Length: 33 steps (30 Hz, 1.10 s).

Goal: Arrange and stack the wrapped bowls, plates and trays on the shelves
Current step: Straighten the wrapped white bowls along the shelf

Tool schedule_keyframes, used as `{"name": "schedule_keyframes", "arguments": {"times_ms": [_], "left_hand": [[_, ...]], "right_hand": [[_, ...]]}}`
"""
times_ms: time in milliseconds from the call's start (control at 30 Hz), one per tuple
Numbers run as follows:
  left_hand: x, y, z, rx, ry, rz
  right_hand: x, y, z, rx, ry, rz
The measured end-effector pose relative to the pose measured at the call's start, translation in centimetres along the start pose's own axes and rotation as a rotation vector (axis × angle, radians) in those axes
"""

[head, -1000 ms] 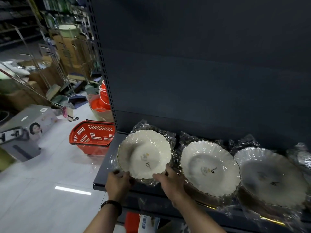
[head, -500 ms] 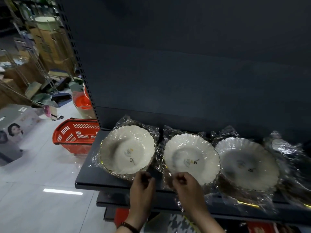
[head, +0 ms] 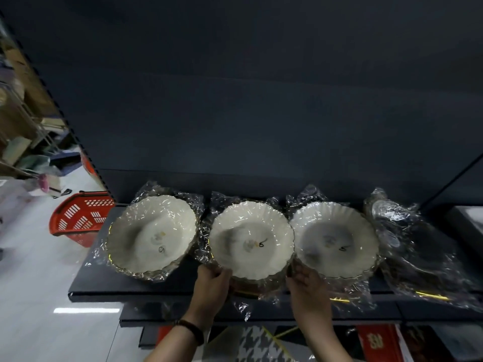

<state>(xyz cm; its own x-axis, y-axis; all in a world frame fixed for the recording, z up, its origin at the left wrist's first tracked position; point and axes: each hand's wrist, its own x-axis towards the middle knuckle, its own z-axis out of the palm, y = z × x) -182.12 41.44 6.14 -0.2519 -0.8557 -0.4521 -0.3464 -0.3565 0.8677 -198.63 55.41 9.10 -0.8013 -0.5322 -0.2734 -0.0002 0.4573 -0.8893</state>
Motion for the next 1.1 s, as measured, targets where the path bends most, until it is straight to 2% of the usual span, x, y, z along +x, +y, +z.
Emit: {"name": "schedule_keyframes", "arguments": {"times_ms": [200,533,767,933,1100], "left_hand": [[0.2,0.6,1.0,-0.066,0.091,-0.051],[0.4,2.2,1.9,0.196,0.168,-0.018],[0.3,2.7,2.1,0.155,0.17,0.012],[-0.2,2.3,2.5,0.089,0.142,0.063],[-0.9,2.4,3.0,-0.103,0.108,0.108]], "right_hand": [[1.3,-0.8,-0.2,-0.081,-0.114,-0.022],[3.1,-0.8,1.4,-0.135,-0.169,0.04],[2.7,-1.1,2.5,-0.054,-0.132,0.075],[2.0,-1.4,2.1,-0.032,-0.003,0.055],[1.1,-1.4,1.6,0.048,0.071,-0.011]]}}
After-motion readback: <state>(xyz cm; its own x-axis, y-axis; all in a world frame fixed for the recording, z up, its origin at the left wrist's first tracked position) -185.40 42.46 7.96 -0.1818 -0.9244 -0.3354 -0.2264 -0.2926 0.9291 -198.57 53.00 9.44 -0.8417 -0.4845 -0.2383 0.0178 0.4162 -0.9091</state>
